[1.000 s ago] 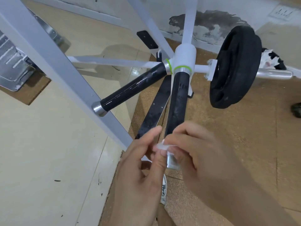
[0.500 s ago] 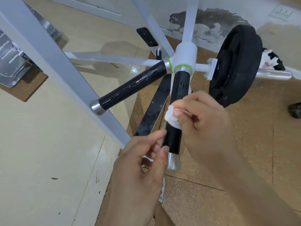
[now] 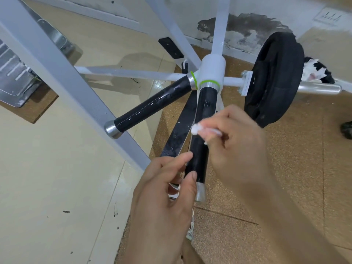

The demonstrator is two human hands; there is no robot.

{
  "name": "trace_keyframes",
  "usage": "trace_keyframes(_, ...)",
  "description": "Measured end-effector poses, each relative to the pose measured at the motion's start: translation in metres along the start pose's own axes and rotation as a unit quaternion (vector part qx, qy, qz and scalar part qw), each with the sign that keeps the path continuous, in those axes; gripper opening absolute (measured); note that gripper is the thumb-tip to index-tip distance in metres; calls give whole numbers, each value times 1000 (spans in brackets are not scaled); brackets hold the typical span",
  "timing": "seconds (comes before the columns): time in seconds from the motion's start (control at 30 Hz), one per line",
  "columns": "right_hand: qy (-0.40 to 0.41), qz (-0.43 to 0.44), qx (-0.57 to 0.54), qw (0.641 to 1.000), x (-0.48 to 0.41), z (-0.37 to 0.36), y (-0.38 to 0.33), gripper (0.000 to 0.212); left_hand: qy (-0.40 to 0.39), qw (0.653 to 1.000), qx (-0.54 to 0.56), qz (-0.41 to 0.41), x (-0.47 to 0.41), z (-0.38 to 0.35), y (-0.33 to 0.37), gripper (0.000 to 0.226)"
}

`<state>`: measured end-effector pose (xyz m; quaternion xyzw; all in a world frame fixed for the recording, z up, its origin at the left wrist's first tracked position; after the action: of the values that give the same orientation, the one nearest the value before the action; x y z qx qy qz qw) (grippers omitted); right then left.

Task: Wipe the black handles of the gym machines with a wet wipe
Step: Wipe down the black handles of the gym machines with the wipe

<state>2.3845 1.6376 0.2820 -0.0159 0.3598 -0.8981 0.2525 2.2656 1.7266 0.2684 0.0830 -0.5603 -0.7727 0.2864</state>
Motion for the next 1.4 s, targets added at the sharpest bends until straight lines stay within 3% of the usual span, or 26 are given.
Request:
trace_keyframes(0.13,-71,37,-7,997,17,1,-7,16,-3,1000,-5,7,-3,2,2,26)
trace_keyframes(0.27,-15,-34,0,999,-20,-5,8,14,-8,1000,-1,17,-6,-1,3,22)
trace_keyframes(0.43,-36,-7,-82,996,19,-2,2,16,-11,1000,-10,5,-16,-2,8,24)
trace_keyframes(0.57,27,-80,-115,990,-24,-5,17,17,-22,999,-22,-9,-26,-8,15,33)
trace_keyframes(0.73,-71,-81,-173,979,14,-1,10,29,-37,998,-43,-20,-33,-11,15,40)
trace_keyframes(0.83,0,-58,-136,989,-26,-7,24,23,-40,997,-58,-25,-36,-12,17,46)
trace_keyframes(0.93,57,-52,-157,985,-35,-16,33,8,-26,998,-62,-13,-40,-16,20,39)
trace_keyframes(1.07,24,-80,-196,977,-7,-14,36,9,-25,997,-66,10,-44,-20,26,35)
trace_keyframes(1.3,105,-95,-170,975,-52,-20,38,8,-7,999,-40,29,-50,-22,24,29)
trace_keyframes(1.4,39,-91,-210,973,-24,-17,33,14,-17,999,-15,31,-56,-21,22,30)
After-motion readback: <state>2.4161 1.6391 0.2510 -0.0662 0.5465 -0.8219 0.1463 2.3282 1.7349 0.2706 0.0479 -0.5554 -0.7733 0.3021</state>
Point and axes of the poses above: each hand's wrist, its own x-axis away from the middle knuckle, its own z-axis out of the back of the hand, y = z × x, the point moved 3 cm from there along -x, towards the middle knuckle
